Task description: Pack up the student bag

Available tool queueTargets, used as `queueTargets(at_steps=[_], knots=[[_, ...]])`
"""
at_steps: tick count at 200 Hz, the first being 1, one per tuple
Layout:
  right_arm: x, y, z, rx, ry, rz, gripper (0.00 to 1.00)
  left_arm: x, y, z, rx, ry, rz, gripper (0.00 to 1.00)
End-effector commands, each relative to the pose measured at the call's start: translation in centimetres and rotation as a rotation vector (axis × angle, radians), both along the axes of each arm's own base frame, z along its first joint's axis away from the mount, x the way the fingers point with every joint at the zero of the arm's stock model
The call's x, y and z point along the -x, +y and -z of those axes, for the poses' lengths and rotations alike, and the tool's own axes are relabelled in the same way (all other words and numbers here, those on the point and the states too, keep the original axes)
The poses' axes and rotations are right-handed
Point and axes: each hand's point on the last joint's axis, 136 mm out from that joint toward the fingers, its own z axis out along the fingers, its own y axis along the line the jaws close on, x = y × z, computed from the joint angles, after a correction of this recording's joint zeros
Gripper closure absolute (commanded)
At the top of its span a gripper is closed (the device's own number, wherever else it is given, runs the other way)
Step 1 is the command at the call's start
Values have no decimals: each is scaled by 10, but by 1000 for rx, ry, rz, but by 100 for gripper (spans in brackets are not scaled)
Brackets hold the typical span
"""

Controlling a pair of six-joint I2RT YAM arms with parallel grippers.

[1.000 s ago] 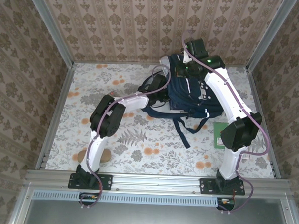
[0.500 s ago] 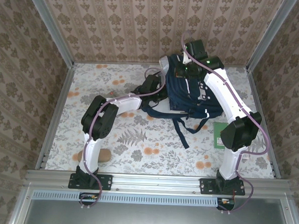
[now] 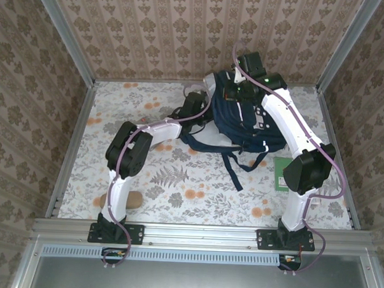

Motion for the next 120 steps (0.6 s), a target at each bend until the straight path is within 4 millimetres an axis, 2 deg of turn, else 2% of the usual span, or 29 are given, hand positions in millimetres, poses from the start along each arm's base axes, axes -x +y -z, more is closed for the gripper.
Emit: queueTargets(at_steps=[1,37,56,78,120], knots=[[0,18,-55,-115,-146,-44,100,10,-39,-4,49,-6,71,100],[0,17,-55,-111,-148,-44,100,25,-72,18,47,43,133,100],[0,18,-55,-110,-149,-47,100,29,-78,26,18,55,151,100],[1,16,-56,-97,-152,-45,100,27,-70,24,41,58,135,100],[0,1,-67,-118,-174,-55,100,21,-38,2,47,23,76,100]])
